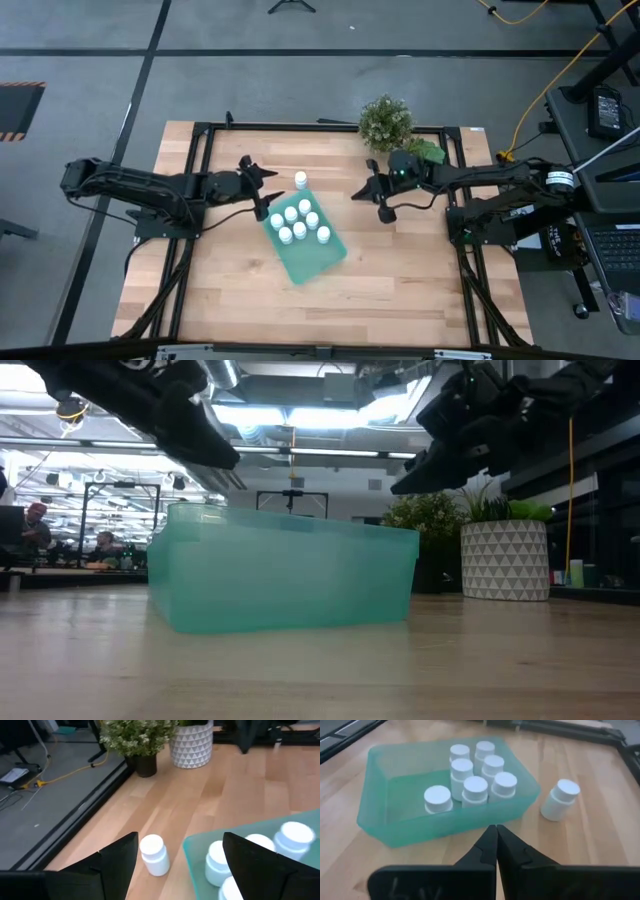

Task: Pick and place pill bottles into a basket
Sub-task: Put the white medicine bottle into the green bin

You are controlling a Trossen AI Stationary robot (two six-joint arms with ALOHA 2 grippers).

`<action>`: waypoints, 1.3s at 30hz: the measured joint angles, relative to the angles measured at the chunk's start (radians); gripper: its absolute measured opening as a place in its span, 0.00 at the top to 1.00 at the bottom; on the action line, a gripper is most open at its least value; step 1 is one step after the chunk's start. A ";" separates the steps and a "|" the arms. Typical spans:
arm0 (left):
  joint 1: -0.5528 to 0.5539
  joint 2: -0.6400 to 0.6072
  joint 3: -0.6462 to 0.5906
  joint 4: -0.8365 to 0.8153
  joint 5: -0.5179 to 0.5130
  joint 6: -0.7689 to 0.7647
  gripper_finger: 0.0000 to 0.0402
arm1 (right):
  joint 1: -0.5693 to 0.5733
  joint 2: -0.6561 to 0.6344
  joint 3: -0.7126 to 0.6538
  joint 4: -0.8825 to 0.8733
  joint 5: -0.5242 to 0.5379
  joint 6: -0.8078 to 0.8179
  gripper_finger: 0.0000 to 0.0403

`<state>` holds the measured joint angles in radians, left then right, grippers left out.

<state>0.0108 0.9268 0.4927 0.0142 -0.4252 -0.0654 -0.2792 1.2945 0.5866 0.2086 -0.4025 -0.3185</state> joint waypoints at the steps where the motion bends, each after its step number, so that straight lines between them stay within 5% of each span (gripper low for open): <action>1: 0.010 0.008 0.000 0.005 0.001 0.000 0.29 | 0.001 0.000 -0.004 0.012 0.000 0.001 0.99; 9: 0.151 0.170 0.118 -0.013 0.198 0.104 0.29 | 0.001 0.000 -0.020 0.108 -0.003 0.004 0.98; 23: 0.360 0.489 0.427 -0.281 0.380 0.244 0.29 | 0.001 0.000 -0.020 0.093 -0.001 -0.018 0.98; 39: 0.389 0.658 0.468 -0.289 0.462 0.297 0.29 | 0.002 0.000 -0.021 0.008 -0.001 0.000 0.98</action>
<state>0.4000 1.5849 0.9604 -0.2744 0.0372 0.2314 -0.2768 1.2945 0.5659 0.2165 -0.4034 -0.3189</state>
